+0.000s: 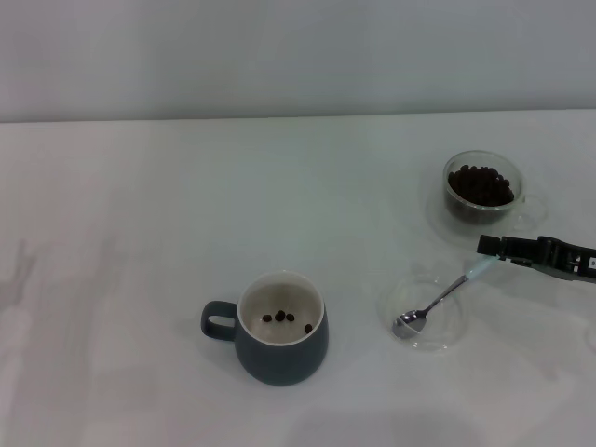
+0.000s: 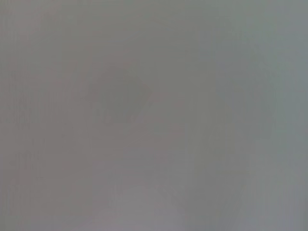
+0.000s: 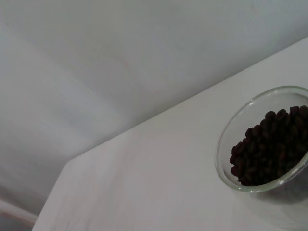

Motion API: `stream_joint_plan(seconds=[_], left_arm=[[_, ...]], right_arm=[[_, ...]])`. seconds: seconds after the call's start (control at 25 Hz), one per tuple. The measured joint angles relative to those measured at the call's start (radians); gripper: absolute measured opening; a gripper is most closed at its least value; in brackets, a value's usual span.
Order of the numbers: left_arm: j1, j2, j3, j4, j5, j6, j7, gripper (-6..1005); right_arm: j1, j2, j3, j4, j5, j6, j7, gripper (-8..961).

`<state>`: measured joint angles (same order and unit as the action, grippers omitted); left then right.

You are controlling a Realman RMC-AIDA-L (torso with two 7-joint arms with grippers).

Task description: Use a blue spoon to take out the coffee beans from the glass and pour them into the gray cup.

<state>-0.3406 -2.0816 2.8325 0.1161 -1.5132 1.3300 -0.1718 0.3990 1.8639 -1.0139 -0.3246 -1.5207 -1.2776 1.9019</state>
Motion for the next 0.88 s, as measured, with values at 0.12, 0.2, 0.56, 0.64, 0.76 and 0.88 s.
stream_joint_plan(seconds=[0.12,0.2,0.56,0.64,0.76,0.88], left_arm=[[0.000,0.000,0.000,0.000,-0.002,0.000,0.000,887],[0.000,0.000,0.000,0.000,-0.002,0.000,0.000,886],[0.002,0.000,0.001,-0.001,-0.002,0.000,0.000,885],[0.003,0.000,0.001,-0.001,-0.002,0.000,0.000,886],[0.003,0.000,0.001,-0.001,-0.003,0.000,0.000,886],[0.004,0.000,0.001,0.000,-0.003,0.000,0.000,886]], right_arm=[[-0.001,0.000,0.000,-0.001,-0.001,0.000,0.002,287],[-0.002,-0.002,0.000,-0.002,-0.001,0.003,0.002,293],[-0.006,-0.011,0.003,-0.011,0.004,0.037,-0.009,360],[-0.007,-0.011,0.016,-0.016,0.005,0.038,-0.025,410],[-0.018,-0.010,0.073,-0.025,0.005,0.034,-0.065,528],[-0.029,-0.011,0.135,-0.033,0.005,0.028,-0.102,673]])
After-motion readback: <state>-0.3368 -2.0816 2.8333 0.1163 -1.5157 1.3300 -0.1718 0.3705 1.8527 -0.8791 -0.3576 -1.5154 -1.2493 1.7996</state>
